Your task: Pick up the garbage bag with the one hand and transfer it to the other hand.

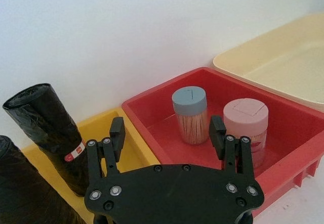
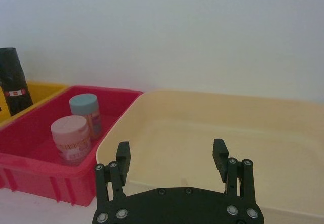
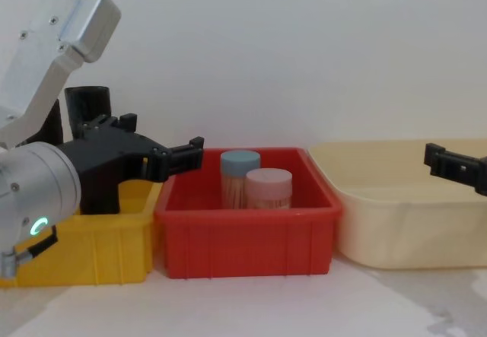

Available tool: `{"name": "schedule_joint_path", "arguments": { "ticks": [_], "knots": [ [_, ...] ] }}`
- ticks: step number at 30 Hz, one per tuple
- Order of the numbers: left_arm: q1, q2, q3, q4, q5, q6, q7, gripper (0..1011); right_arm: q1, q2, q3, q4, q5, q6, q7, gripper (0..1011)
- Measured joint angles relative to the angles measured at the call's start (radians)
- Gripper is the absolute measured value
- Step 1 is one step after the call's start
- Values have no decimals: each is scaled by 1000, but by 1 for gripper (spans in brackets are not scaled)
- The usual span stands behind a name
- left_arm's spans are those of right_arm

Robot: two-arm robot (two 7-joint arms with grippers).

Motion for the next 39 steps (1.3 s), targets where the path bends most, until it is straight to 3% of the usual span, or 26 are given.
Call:
{"name": "schedule_joint_path", "arguments": {
  "ticks": [31, 39],
  "knots": [
    [0, 0, 0, 0, 0, 0, 0, 1002, 0, 0, 1, 0, 0, 0, 1, 999],
    [0, 0, 0, 0, 0, 0, 0, 1001, -7, 22, 16, -16, 19, 14, 37, 999]
  ]
}}
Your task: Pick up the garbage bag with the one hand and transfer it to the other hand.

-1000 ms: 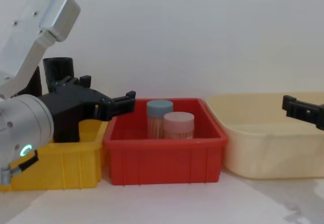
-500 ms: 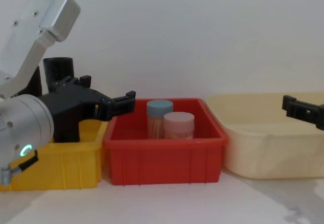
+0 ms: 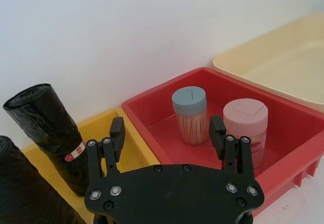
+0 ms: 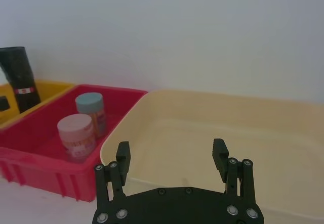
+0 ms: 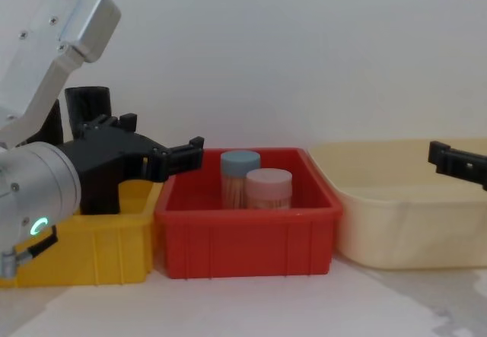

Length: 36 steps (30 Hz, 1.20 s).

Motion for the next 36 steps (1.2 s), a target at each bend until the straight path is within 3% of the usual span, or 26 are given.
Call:
{"name": "schedule_joint_path", "arguments": {
  "ticks": [9, 17, 26, 36],
  "knots": [
    [0, 0, 0, 0, 0, 0, 0, 1001, 17, 28, 6, -19, 36, 25, 76, 999],
    [0, 0, 0, 0, 0, 0, 0, 1002, 70, 47, -24, -19, 54, 52, 151, 999],
    [0, 0, 0, 0, 0, 0, 0, 1002, 197, 36, -118, 47, 35, 100, 224, 999],
    [0, 0, 0, 0, 0, 0, 0, 1001, 309, 2, -202, 134, -15, 132, 254, 999]
  ]
}}
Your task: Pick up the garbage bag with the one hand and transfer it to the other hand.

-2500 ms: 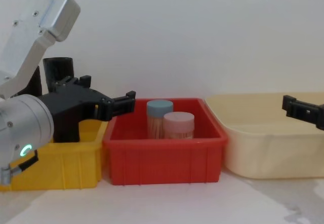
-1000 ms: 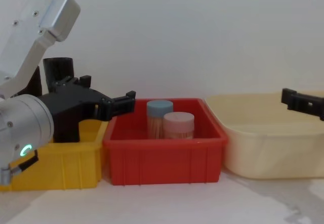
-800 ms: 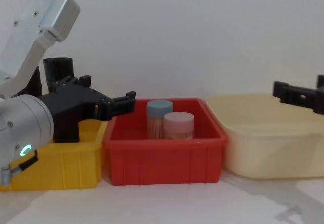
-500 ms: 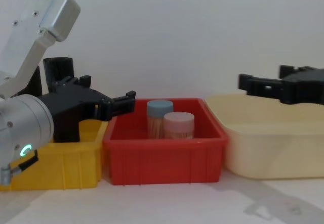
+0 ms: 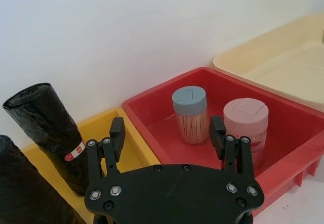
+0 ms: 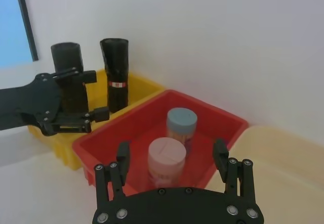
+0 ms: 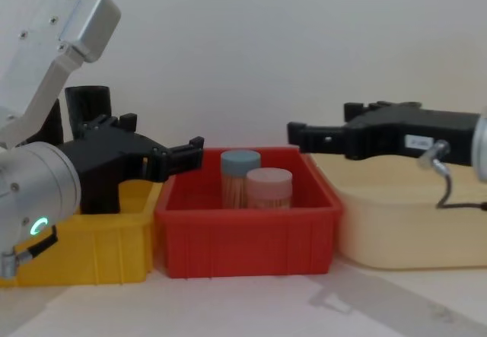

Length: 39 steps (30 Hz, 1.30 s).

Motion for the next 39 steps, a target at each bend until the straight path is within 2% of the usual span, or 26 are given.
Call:
{"name": "schedule_joint_path", "arguments": {
  "ticks": [15, 31, 39],
  "knots": [
    [0, 0, 0, 0, 0, 0, 0, 1002, 120, -63, -91, 130, -96, 37, -7, 999],
    [0, 0, 0, 0, 0, 0, 0, 1002, 200, -112, -147, 238, -168, 75, -10, 999],
    [0, 0, 0, 0, 0, 0, 0, 1002, 227, -129, -159, 281, -190, 86, -8, 999]
  ]
}}
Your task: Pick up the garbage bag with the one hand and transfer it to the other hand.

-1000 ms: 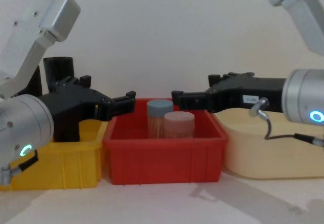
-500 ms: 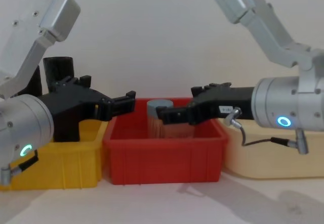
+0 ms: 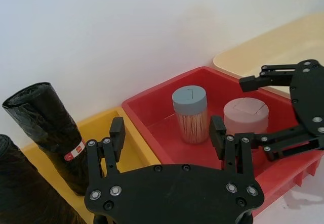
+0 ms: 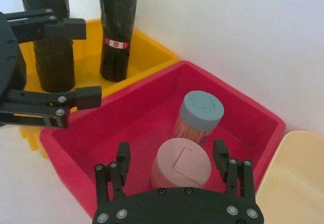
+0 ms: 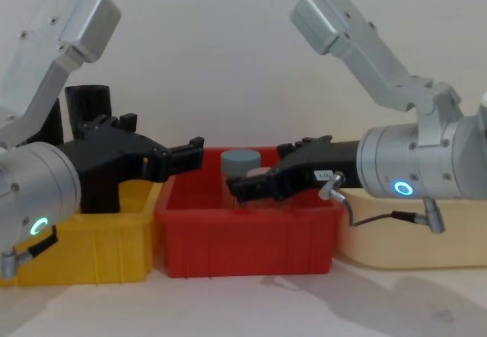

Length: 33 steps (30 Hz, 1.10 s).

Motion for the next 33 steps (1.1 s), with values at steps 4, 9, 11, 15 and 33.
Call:
{"name": "schedule_joint_path", "arguments": {
  "ticks": [4, 9, 11, 15, 33],
  "knots": [
    [0, 0, 0, 0, 0, 0, 0, 1001, 12, -8, -3, 22, -9, 4, 1, 999],
    [0, 0, 0, 0, 0, 0, 0, 1001, 20, -13, -5, 37, -16, 7, 2, 928],
    [0, 0, 0, 0, 0, 0, 0, 1001, 23, -15, -6, 42, -18, 8, 2, 864],
    [0, 0, 0, 0, 0, 0, 0, 1001, 27, -17, -7, 47, -21, 8, 2, 774],
    [0, 0, 0, 0, 0, 0, 0, 1002, 31, -22, 2, 52, -27, 3, 0, 663]
  ]
}}
